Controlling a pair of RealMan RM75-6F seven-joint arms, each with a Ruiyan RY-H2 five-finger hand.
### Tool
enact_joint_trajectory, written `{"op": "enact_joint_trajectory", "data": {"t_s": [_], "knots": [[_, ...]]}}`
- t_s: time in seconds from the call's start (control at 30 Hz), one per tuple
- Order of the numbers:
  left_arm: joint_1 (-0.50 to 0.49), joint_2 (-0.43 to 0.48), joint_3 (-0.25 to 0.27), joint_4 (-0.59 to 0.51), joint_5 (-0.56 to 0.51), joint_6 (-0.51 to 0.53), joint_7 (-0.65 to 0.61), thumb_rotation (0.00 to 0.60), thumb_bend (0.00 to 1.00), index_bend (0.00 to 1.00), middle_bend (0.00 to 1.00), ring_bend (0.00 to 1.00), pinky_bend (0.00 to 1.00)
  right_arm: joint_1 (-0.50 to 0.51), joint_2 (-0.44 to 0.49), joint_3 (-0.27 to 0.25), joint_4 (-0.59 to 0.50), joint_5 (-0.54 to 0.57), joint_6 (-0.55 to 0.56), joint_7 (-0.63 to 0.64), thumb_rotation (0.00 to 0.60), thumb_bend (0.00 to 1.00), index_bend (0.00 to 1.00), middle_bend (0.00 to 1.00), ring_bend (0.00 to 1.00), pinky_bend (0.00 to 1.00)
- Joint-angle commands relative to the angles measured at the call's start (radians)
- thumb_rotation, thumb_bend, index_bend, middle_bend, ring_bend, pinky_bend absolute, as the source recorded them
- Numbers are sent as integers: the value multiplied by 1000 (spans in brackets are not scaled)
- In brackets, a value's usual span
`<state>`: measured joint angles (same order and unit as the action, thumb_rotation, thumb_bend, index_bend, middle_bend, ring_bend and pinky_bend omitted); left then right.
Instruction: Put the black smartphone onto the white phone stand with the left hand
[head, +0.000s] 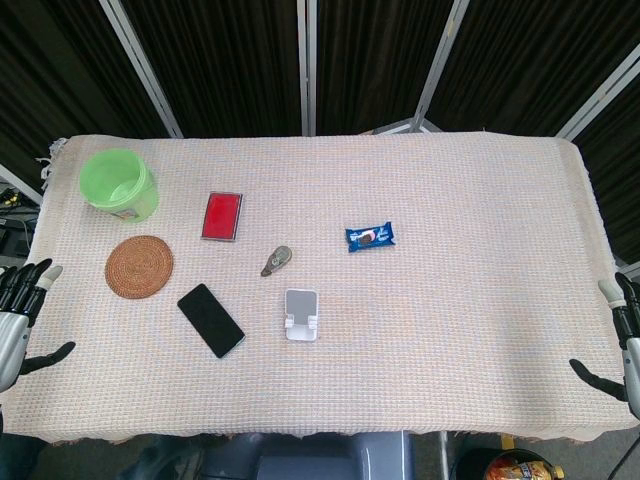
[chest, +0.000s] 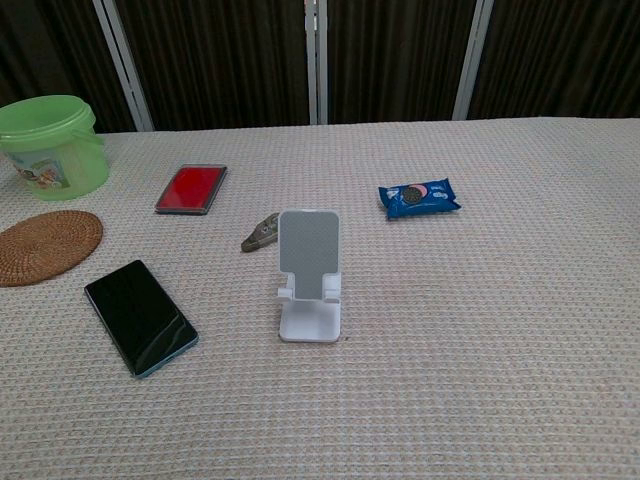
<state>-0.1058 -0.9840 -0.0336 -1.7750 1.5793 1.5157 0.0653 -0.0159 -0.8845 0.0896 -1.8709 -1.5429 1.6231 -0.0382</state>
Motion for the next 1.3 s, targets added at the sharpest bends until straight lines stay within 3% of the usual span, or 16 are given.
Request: {"op": "enact_joint_trajectory", "data": {"t_s": [0.03,0.27,0.4,0.63,0.77,1.0,1.3], "knots": [[0,0,0,0,-1,0,0,600,0,3,0,0,0,0,1,0,0,1,0,1,600,0,0,0,0,0],[-9,-8,3,10,-11,-27,8,600,0,3,0,0,0,-1,1,-1,0,1,-1,4,600,0,0,0,0,0],[-70,-45,17,58,8,-138,34,600,0,4,0,0,0,2,-1,3,-4,10,-4,-7,600,0,0,0,0,0],[-225,-164,66,282,149,-335,-79,600,0,160,0,4,0,6,-7,14,2,45,-12,-16,600,0,0,0,0,0],[-298,-242,81,398,194,-414,-103,600,0,196,0,54,22,6,-5,20,1,63,-16,-19,600,0,0,0,0,0],[-406,-378,77,540,260,-438,-122,600,0,214,39,142,132,5,-11,28,2,96,-17,-44,600,0,0,0,0,0],[-464,-441,83,578,270,-473,-113,600,0,242,58,166,199,7,-15,37,8,129,-27,-52,600,0,0,0,0,0]]}}
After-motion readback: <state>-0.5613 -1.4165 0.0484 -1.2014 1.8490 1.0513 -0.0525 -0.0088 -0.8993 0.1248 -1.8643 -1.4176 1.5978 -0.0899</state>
